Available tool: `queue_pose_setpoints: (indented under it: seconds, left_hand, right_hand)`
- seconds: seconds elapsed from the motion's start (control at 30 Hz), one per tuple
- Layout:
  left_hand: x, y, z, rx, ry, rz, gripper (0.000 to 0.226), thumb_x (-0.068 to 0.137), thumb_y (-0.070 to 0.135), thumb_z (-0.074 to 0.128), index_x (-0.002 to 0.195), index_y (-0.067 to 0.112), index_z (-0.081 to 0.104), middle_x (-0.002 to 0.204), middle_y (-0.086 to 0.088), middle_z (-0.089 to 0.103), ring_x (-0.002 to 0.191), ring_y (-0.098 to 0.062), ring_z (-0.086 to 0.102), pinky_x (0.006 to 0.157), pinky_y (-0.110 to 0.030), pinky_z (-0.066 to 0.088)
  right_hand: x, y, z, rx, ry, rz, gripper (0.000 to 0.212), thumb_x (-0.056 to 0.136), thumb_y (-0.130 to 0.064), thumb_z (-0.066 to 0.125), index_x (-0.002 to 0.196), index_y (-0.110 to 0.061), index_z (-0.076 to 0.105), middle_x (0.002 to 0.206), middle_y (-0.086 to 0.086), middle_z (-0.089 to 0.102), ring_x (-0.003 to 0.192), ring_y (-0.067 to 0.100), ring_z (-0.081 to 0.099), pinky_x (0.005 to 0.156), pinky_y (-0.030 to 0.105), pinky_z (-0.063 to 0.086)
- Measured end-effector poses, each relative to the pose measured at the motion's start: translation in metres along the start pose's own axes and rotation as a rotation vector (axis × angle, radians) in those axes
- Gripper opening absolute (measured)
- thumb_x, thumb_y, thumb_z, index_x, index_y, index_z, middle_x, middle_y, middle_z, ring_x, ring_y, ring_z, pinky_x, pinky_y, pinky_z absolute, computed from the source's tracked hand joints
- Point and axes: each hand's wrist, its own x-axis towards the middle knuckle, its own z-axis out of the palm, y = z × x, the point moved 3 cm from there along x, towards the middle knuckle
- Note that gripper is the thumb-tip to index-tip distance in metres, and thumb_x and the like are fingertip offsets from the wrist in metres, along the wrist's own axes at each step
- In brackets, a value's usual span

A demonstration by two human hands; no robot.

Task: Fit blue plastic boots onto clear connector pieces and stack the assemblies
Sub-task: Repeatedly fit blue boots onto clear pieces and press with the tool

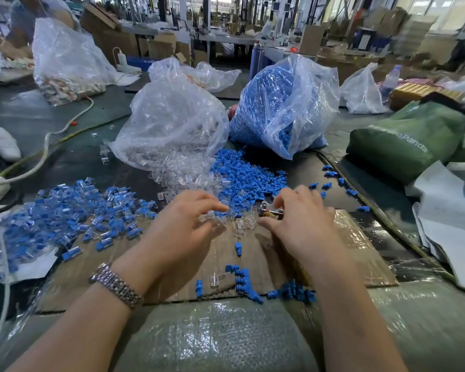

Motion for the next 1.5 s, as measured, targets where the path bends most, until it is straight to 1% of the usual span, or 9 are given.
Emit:
queue_pose_setpoints:
  seconds: [0.13, 0.4, 0.6, 0.7, 0.83, 0.93, 1.07, 1.27, 1.5]
  left_hand:
    - [0.000, 0.010, 0.015, 0.162, -0.125, 0.137, 0.041, 0.097, 0.047, 0.044, 0.137, 0.052, 0.052, 0.134, 0.025, 0.047, 0.117, -0.003, 0.033, 0.103, -0.030, 0.030]
    - [0.000, 0.005, 0.011, 0.096, -0.053, 0.110, 0.026, 0.096, 0.040, 0.060, 0.114, 0.028, 0.073, 0.118, 0.015, 0.059, 0.103, -0.004, 0.055, 0.095, -0.031, 0.050]
    - [-0.002, 0.000, 0.006, 0.002, -0.034, 0.013, 0.004, 0.088, 0.029, 0.071, 0.091, 0.027, 0.069, 0.101, 0.017, 0.057, 0.090, 0.004, 0.058, 0.087, -0.023, 0.056]
    - [-0.002, -0.001, 0.004, -0.020, -0.023, -0.041, 0.011, 0.088, 0.022, 0.074, 0.084, 0.028, 0.066, 0.095, 0.015, 0.059, 0.087, 0.003, 0.058, 0.085, -0.024, 0.056]
    - [-0.002, 0.000, 0.003, -0.015, -0.035, -0.047, 0.019, 0.089, 0.016, 0.073, 0.084, 0.033, 0.065, 0.091, 0.016, 0.061, 0.085, 0.004, 0.058, 0.084, -0.023, 0.054]
    - [-0.003, 0.000, 0.002, -0.049, -0.021, -0.072, 0.025, 0.091, 0.014, 0.071, 0.103, 0.034, 0.063, 0.091, 0.017, 0.064, 0.086, 0.005, 0.062, 0.082, -0.015, 0.054]
    - [-0.001, 0.000, -0.006, -0.289, 0.014, -0.153, 0.037, 0.092, 0.012, 0.071, 0.119, 0.035, 0.060, 0.093, 0.009, 0.069, 0.086, 0.003, 0.067, 0.074, -0.007, 0.052]
    - [-0.003, -0.002, -0.010, -1.107, -0.021, -0.414, 0.020, 0.084, 0.009, 0.071, 0.101, 0.012, 0.079, 0.096, -0.015, 0.075, 0.085, -0.022, 0.074, 0.070, -0.022, 0.058]
    - [0.000, -0.002, -0.005, -1.397, -0.082, -0.498, 0.027, 0.089, 0.021, 0.064, 0.105, 0.000, 0.070, 0.093, -0.022, 0.073, 0.086, -0.031, 0.076, 0.065, -0.025, 0.062]
  right_hand:
    - [-0.007, -0.017, 0.005, 0.191, -0.175, -0.158, 0.033, 0.078, -0.062, 0.077, 0.072, -0.031, 0.068, 0.083, -0.010, 0.068, 0.102, 0.019, 0.059, 0.095, 0.049, 0.048]
    - [-0.007, -0.027, 0.024, 0.026, -0.180, -0.240, 0.026, 0.085, -0.056, 0.073, 0.090, -0.031, 0.073, 0.093, -0.013, 0.070, 0.101, 0.016, 0.058, 0.101, 0.049, 0.032]
    - [-0.007, -0.027, 0.026, -0.014, -0.140, -0.274, 0.012, 0.093, -0.039, 0.067, 0.095, -0.028, 0.070, 0.099, -0.011, 0.069, 0.101, 0.018, 0.060, 0.105, 0.050, 0.036]
    - [-0.008, -0.026, 0.025, -0.033, -0.119, -0.284, 0.009, 0.095, -0.037, 0.065, 0.097, -0.029, 0.068, 0.100, -0.010, 0.068, 0.103, 0.018, 0.060, 0.103, 0.049, 0.039]
    - [-0.006, -0.022, 0.021, 0.132, -0.091, -0.280, 0.007, 0.098, -0.029, 0.064, 0.096, -0.030, 0.070, 0.091, -0.015, 0.063, 0.093, 0.010, 0.059, 0.098, 0.045, 0.047]
    - [-0.004, -0.019, 0.017, 0.247, -0.055, -0.285, 0.006, 0.098, -0.027, 0.067, 0.097, -0.028, 0.073, 0.083, -0.018, 0.061, 0.080, -0.002, 0.055, 0.080, 0.027, 0.048]
    - [-0.003, -0.015, 0.012, 0.431, -0.012, -0.246, 0.004, 0.097, -0.029, 0.069, 0.093, -0.029, 0.070, 0.085, -0.015, 0.067, 0.080, -0.003, 0.060, 0.068, 0.013, 0.044]
    - [-0.006, -0.018, 0.005, 0.757, 0.007, -0.263, 0.006, 0.097, -0.023, 0.068, 0.091, -0.024, 0.068, 0.081, -0.004, 0.073, 0.079, 0.011, 0.070, 0.079, 0.030, 0.057]
    - [-0.010, -0.024, 0.002, 0.850, 0.062, -0.355, 0.005, 0.099, -0.021, 0.066, 0.094, -0.023, 0.067, 0.083, -0.003, 0.072, 0.081, 0.013, 0.069, 0.084, 0.039, 0.058]
